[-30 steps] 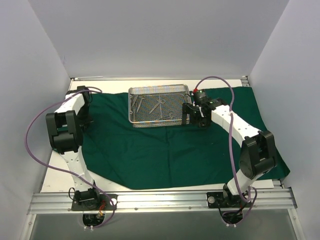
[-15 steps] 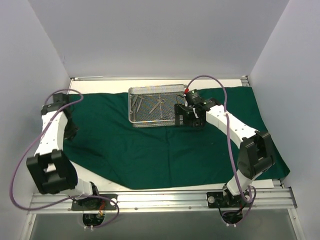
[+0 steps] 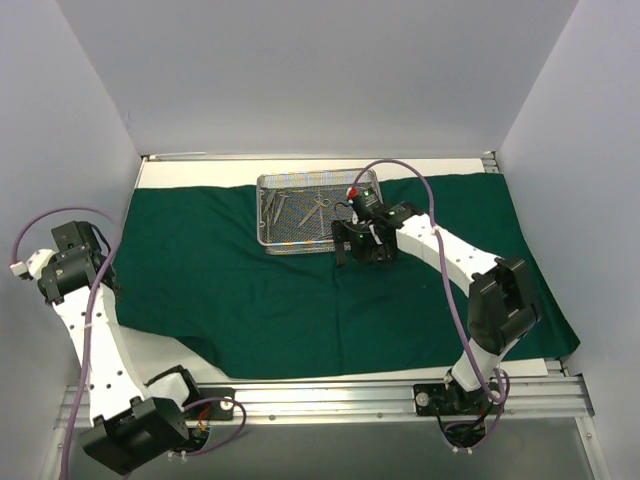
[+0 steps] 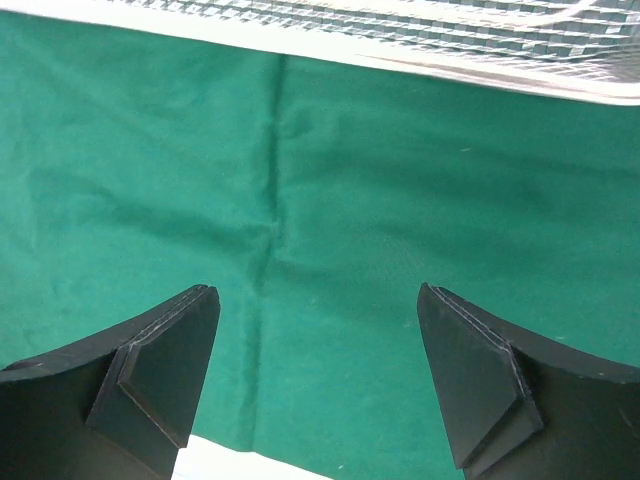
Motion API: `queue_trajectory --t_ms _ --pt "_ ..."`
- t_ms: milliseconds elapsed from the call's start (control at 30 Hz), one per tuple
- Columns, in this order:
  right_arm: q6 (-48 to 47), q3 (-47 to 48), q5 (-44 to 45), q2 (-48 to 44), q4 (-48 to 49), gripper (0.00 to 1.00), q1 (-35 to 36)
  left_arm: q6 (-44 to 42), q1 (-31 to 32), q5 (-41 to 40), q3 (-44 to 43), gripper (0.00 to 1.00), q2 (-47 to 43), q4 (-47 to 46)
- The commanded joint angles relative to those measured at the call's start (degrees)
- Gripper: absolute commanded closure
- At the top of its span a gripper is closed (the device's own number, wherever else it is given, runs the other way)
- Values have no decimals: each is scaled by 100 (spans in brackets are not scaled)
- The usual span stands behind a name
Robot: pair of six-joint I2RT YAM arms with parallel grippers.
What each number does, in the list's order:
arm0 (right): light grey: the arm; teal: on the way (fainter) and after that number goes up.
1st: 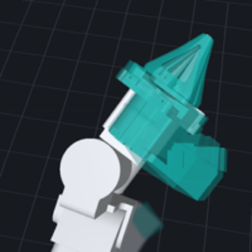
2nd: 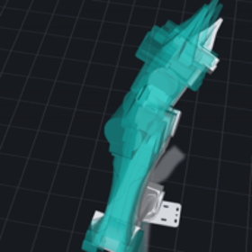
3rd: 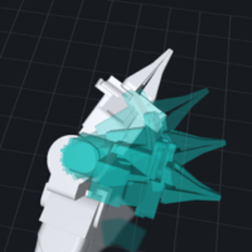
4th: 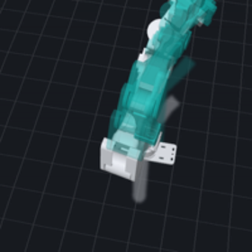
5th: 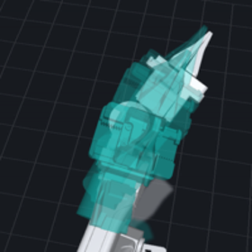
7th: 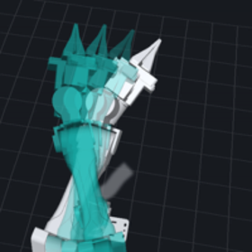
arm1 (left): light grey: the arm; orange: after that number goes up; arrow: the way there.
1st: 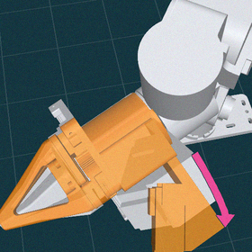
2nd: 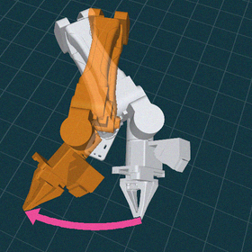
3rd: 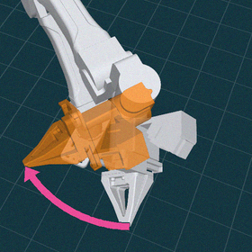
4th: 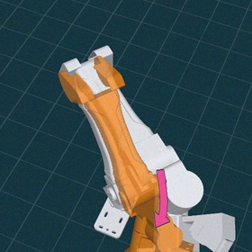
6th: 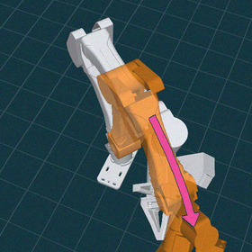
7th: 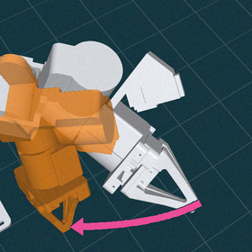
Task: Open and lay out the surgical kit
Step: Smooth out the surgical kit at the center of the board.
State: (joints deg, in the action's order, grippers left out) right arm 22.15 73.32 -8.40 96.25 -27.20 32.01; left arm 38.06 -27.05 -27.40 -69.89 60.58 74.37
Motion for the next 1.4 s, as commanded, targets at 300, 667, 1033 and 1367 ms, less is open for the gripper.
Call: queue_trajectory --t_ms 300,667,1033,1367 --pt "-132 252 172 -132 -145 17 288 -26 94 40 -420 6 -266 298" --pt "-44 744 -371 147 -926 17 -19 -712 1103 2248 -33 3 1182 -1082" --pt "280 852 -197 325 -1034 20 -676 -862 1694 2555 -587 6 3847 -1600" --pt "386 1141 639 781 -770 8 -1372 -1398 2316 1776 -1887 6 4612 -1425"
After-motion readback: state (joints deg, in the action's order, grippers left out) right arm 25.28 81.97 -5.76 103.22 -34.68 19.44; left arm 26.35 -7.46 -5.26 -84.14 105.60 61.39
